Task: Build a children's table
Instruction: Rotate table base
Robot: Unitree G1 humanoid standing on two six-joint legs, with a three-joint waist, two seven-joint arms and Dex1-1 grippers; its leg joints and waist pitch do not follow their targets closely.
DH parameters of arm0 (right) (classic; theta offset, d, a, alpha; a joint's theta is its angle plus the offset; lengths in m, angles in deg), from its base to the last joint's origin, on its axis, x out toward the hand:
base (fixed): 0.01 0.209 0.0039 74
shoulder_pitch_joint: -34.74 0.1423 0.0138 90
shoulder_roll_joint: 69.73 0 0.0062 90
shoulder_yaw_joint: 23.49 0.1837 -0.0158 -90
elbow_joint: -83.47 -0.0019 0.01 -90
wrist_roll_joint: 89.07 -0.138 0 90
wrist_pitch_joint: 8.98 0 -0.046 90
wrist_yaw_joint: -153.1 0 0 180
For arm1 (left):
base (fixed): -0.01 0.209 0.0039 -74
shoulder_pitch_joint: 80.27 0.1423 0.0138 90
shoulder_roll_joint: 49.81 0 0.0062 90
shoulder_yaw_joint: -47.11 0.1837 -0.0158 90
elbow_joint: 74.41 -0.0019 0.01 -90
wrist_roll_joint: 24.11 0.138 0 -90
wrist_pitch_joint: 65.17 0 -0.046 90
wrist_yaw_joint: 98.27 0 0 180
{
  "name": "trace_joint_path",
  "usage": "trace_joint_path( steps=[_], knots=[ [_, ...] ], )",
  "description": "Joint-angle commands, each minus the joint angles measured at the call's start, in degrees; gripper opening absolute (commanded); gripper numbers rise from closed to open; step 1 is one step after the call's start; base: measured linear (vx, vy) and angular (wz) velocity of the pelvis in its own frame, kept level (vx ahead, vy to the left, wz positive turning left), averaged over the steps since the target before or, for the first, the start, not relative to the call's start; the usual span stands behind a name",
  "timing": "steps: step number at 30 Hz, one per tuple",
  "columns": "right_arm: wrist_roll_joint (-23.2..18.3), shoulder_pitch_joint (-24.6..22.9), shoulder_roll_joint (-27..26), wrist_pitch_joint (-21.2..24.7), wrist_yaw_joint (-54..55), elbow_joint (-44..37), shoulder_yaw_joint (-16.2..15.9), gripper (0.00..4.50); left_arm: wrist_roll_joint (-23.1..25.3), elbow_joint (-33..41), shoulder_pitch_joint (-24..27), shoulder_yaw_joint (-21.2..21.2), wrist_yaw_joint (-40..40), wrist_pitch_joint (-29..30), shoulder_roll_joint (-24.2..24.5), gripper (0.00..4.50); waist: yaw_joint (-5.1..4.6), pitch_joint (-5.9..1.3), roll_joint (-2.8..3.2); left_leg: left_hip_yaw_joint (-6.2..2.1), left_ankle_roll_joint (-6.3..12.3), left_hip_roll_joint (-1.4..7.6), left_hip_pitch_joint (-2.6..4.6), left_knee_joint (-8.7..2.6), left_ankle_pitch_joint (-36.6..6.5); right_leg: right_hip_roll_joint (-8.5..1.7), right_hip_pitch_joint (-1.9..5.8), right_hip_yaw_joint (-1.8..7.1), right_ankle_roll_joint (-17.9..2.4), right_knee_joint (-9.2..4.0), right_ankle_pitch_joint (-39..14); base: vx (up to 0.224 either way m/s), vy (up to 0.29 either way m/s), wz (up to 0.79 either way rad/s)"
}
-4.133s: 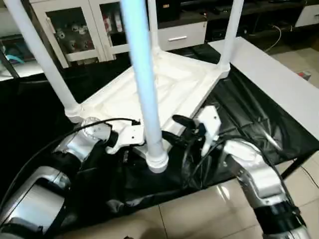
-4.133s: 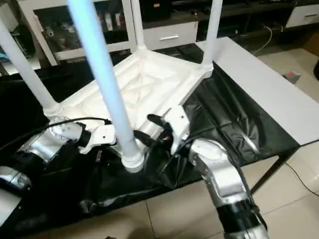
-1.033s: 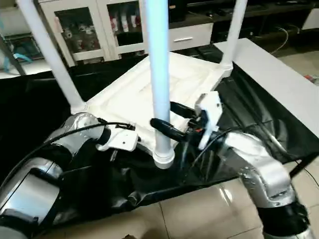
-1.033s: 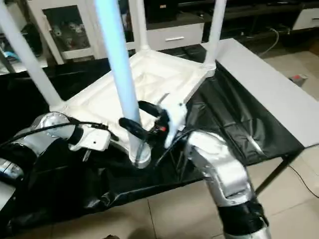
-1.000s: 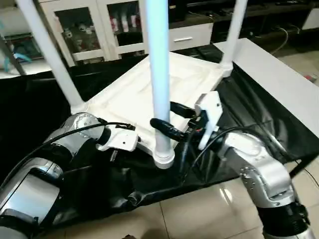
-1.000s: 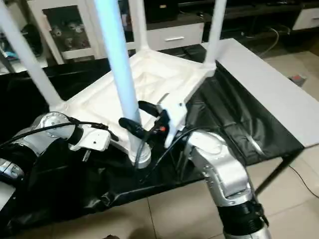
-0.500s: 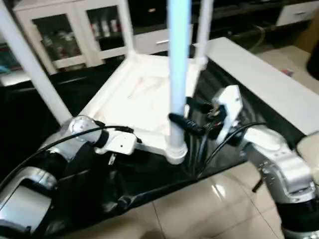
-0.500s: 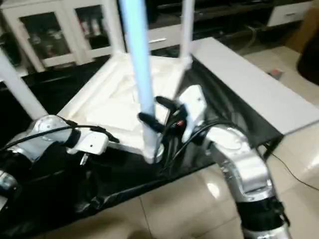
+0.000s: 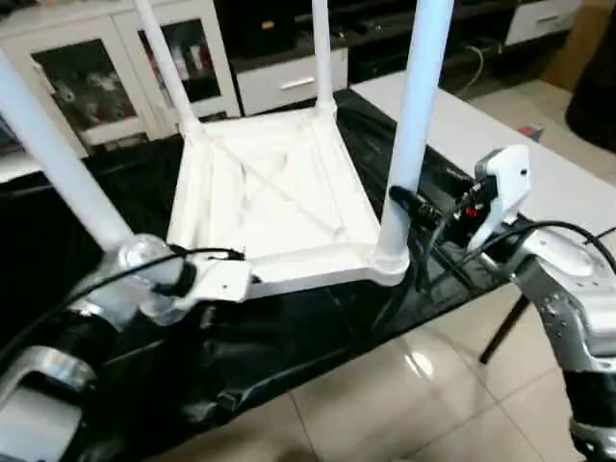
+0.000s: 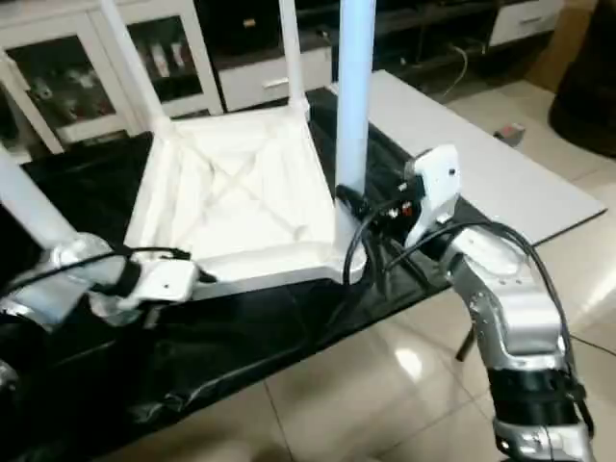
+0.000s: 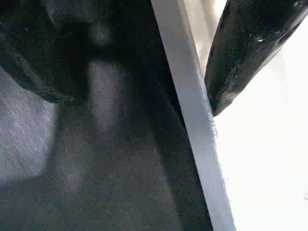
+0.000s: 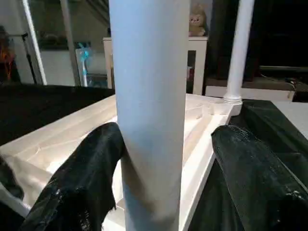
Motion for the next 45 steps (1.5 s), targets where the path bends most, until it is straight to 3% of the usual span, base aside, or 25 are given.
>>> trace_joint_path(
  steps=[1, 4, 6, 7, 8, 10, 11, 13, 14, 16, 19, 25, 29, 30, 33, 38, 42, 43, 44, 45],
  knots=[
    [2.2, 2.2, -1.2, -1.4, 3.1, 3.1, 0.2, 3.29, 0.6, -0.9, 3.3, 1.7, 1.0, 2.5, -0.3, 4.49, 0.32, -2.3, -0.81, -0.7, 1.09, 1.27, -0.33, -3.99, -14.5, -3.85, 2.09, 2.21, -11.3, -5.94, -18.0, 0.0, 0.0, 0.0],
    [3.0, 4.2, -3.7, -3.1, 3.5, 6.4, -1.4, 3.29, 0.2, -0.1, 3.8, 0.7, -0.1, 4.3, -0.5, 4.49, 0.1, -2.36, -0.58, -0.7, 0.65, 1.28, -0.01, -4.01, -16.0, -3.81, 1.66, 2.23, -10.9, -6.13, -19.8, 0.0, 0.0, 0.0],
    [3.2, 6.2, -6.2, -4.6, 3.1, 9.8, -2.9, 3.29, -0.6, 0.1, 4.0, -0.6, -1.6, 5.8, -1.1, 4.49, -0.04, -2.5, -0.77, -0.75, 0.56, 1.2, -0.2, -3.96, -15.6, -3.87, 1.79, 2.22, -11.3, -5.83, -19.0, 0.0, 0.0, 0.0],
    [3.6, 7.4, -7.7, -5.9, 2.6, 12.0, -4.1, 3.29, -1.5, 0.1, 4.2, -1.7, -2.8, 7.4, -1.8, 4.49, 0.13, -2.72, -0.51, -0.58, 0.67, 1.31, 0.13, -3.78, -15.3, -3.83, 1.57, 2.28, -11.7, -5.85, -17.2, 0.0, 0.0, 0.0],
    [3.7, 8.1, -8.7, -6.6, 1.8, 13.3, -4.8, 3.29, -1.6, 0.3, 4.3, -2.0, -3.4, 8.1, -1.9, 4.49, 0.11, -2.75, -1.34, -0.55, 0.96, 1.33, -0.07, -3.79, -14.5, -3.84, 1.75, 2.33, -12.1, -5.83, -15.7, 0.0, 0.0, 0.0],
    [4.1, 9.2, -10.0, -7.7, 0.9, 15.5, -5.7, 3.29, -1.8, 0.6, 4.6, -2.5, -4.3, 9.1, -2.1, 4.49, 0.62, -3.03, -0.54, -0.58, 1.48, 1.49, -0.03, -3.7, -12.4, -3.89, 1.83, 2.29, -13.0, -5.4, -11.2, 0.0, 0.0, 0.0],
    [4.2, 9.7, -10.5, -8.2, 0.4, 16.4, -6.1, 3.29, -1.8, 0.9, 4.8, -2.7, -4.7, 9.4, -2.1, 4.49, 0.54, -3.01, -0.82, -0.6, 1.76, 1.42, -0.32, -3.68, -11.1, -3.69, 2.1, 2.16, -13.6, -4.98, -7.6, 0.0, 0.0, 0.0],
    [4.7, 10.8, -11.6, -9.1, -0.4, 18.4, -6.9, 3.29, -2.3, 1.8, 5.5, -3.2, -4.7, 10.2, -2.1, 4.49, 0.47, -3.09, -0.76, -0.58, 2.27, 1.38, -0.51, -3.65, -10.3, -3.78, 2.25, 1.99, -14.2, -4.78, -5.4, 0.0, 0.0, 0.0],
    [5.0, 11.6, -12.4, -9.9, -1.2, 20.2, -7.3, 3.29, -2.8, 2.7, 6.4, -3.6, -4.7, 10.9, -1.9, 4.49, 0.6, -3.17, -1.37, -0.49, 2.78, 1.43, -0.59, -3.56, -9.5, -3.84, 2.34, 2.0, -14.1, -4.9, -4.9, 0.0, 0.0, 0.0],
    [5.3, 12.4, -13.1, -11.0, -2.1, 22.1, -7.7, 3.29, -2.9, 3.5, 7.2, -3.9, -4.8, 11.5, -1.5, 4.49, 0.58, -3.03, -1.0, -0.48, 3.2, 1.38, -0.68, -3.52, -9.2, -3.95, 2.27, 1.94, -14.0, -4.83, -5.6, 0.0, 0.0, 0.0],
    [5.4, 13.0, -14.3, -12.3, -3.5, 24.0, -8.5, 3.29, -3.1, 4.3, 8.0, -4.5, -5.0, 12.1, -0.6, 4.49, 0.48, -2.88, -1.22, -0.48, 3.08, 1.4, -0.7, -3.63, -10.3, -3.99, 2.32, 2.01, -13.5, -4.98, -8.7, 0.0, 0.0, 0.0],
    [5.9, 14.8, -17.8, -15.5, -6.2, 29.6, -9.7, 3.29, -3.8, 6.9, 9.1, -6.1, -4.9, 14.3, 1.6, 4.49, -0.19, -2.82, -1.03, -0.55, 3.12, 1.46, -0.68, -3.71, -10.9, -3.9, 2.09, 1.98, -13.5, -5.02, -9.5, 0.0, 0.0, 0.0],
    [6.1, 16.0, -20.1, -16.9, -7.6, 32.0, -10.1, 3.29, -4.5, 8.8, 9.4, -7.1, -4.7, 15.5, 2.5, 4.49, -0.74, -3.05, -0.99, -0.65, 3.86, 1.44, -1.01, -3.6, -9.1, -3.86, 2.35, 1.87, -14.6, -4.49, -5.4, 0.0, 0.0, 0.0],
    [6.0, 16.8, -21.0, -17.6, -8.6, 33.2, -10.1, 3.29, -5.5, 9.9, 9.6, -7.7, -4.7, 16.0, 2.7, 4.49, -0.69, -3.25, -1.2, -0.54, 4.39, 1.52, -0.88, -3.38, -7.9, -3.87, 2.31, 1.88, -14.9, -4.35, -3.1, 0.0, 0.0, 0.0],
    [5.7, 18.9, -22.4, -19.3, -10.0, 36.7, -9.4, 3.29, -8.2, 13.8, 10.1, -9.4, -3.7, 18.3, 3.2, 4.49, -0.59, -3.37, -0.92, -0.49, 5.48, 1.57, -0.79, -3.16, -6.1, -3.84, 2.2, 1.77, -16.5, -3.91, 1.2, 0.0, 0.0, 0.0],
    [6.1, 21.1, -22.9, -21.5, -11.6, 40.4, -8.7, 3.29, -12.0, 23.2, 12.9, -10.7, -0.7, 24.8, 4.7, 4.49, -0.07, -3.62, -1.07, -0.45, 6.95, 1.75, -0.8, -2.89, -3.4, -3.83, 2.34, 1.57, -17.8, -3.11, 7.1, 0.0, 0.0, 0.0],
    [6.2, 21.4, -22.6, -22.4, -11.3, 40.9, -7.5, 3.29, -12.3, 25.6, 14.0, -10.8, -0.6, 26.1, 5.3, 4.49, 0.51, -3.47, -1.24, -0.25, 6.99, 1.68, -0.56, -2.84, -3.7, -3.7, 2.17, 1.59, -17.8, -3.25, 6.2, 0.0, 0.0, 0.0],
    [6.1, 21.3, -22.5, -22.4, -11.4, 40.7, -7.3, 3.29, -12.4, 25.8, 14.1, -10.9, -0.6, 26.2, 5.4, 4.49, 0.81, -3.41, -1.53, -0.21, 6.8, 1.71, -0.53, -2.88, -4.1, -3.7, 2.17, 1.65, -17.7, -3.28, 5.4, 0.0, 0.0, 0.0],
    [5.7, 20.2, -21.9, -21.7, -11.8, 38.6, -7.2, 3.29, -12.8, 26.1, 14.2, -11.4, -1.0, 26.2, 5.3, 4.49, 1.1, -3.4, -1.41, -0.19, 6.49, 1.73, -0.44, -2.91, -4.2, -3.65, 2.11, 1.63, -17.6, -3.26, 4.7, 0.0, 0.0, 0.0],
    [5.2, 18.1, -21.0, -20.7, -13.2, 35.1, -7.4, 3.29, -14.0, 27.3, 14.3, -12.6, -1.8, 27.3, 5.1, 4.49, 1.14, -3.4, -1.69, -0.15, 6.43, 1.74, -0.46, -2.92, -4.1, -3.57, 2.15, 1.66, -17.5, -3.27, 4.9, 0.0, 0.0, 0.0]
  ],
)
